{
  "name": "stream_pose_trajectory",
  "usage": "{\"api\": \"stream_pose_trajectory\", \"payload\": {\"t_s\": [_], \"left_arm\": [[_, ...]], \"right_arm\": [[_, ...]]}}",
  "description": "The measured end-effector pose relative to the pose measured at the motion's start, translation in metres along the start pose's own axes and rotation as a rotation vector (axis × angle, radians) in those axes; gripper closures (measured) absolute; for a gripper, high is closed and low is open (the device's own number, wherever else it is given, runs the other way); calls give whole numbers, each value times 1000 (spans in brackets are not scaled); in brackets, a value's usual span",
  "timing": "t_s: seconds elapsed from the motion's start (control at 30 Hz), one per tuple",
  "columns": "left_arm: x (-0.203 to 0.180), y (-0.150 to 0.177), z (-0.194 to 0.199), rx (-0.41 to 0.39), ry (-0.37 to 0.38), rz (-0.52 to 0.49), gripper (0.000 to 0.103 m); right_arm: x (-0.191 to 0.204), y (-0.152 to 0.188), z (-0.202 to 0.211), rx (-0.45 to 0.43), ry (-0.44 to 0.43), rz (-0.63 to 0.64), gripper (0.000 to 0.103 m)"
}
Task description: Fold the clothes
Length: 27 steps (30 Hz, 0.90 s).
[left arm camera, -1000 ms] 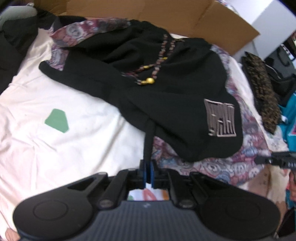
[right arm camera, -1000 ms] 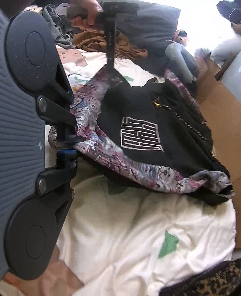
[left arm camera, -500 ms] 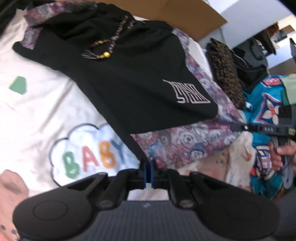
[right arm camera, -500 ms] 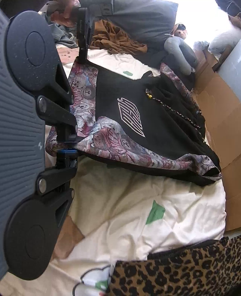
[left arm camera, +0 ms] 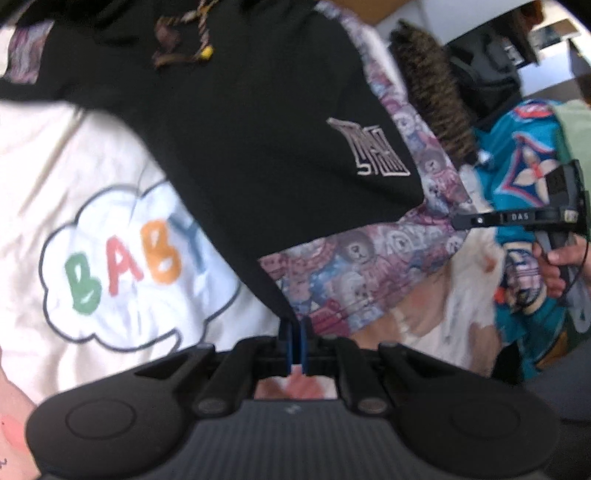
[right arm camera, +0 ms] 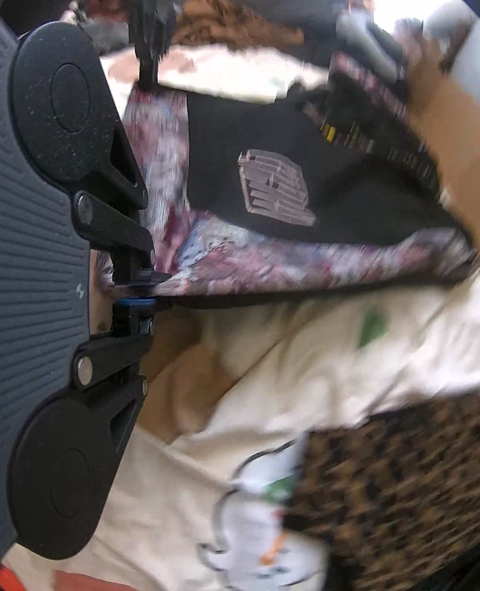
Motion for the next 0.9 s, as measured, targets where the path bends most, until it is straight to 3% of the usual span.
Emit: {"api": "stream_pose_trajectory", "payload": {"t_s": [0.07, 0.1, 0.13, 0.2, 0.33, 0.57, 0.9], "left_arm": [[12, 5, -7, 17, -36, 16, 99], [17, 7, -9, 22, -49, 24, 99], [21, 8, -9, 25, -57, 29, 99], [28, 10, -9, 29, -71, 35, 99], [34, 9, -2, 18, -96, 44, 99], [33, 4, -1, 13, -112, 48, 99], [26, 2, 4, 5, -91, 43, 99]], "right_arm": [[-6, 7, -14, -14, -12, -29, 94], [-8, 10, -19, -20, -22, -35, 84], [-10, 13, -22, -22, -17, -43, 64], [-14, 18, -26, -38, -15, -51, 53], [-13, 25, -27, -83, -54, -23, 53], [15, 28, -22, -169, -29, 241, 53], [42, 36, -39, -142, -48, 404, 53]]}}
Point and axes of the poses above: each gripper's, at about its wrist camera, not at the fingertips, and z roughly against the way its jaws point, x to its left, y to its underside, the point moved 7 cm from there along -z, roughly the way its jaws point, and after that the axes turned 8 degrees about y, right-handed, at the moved point
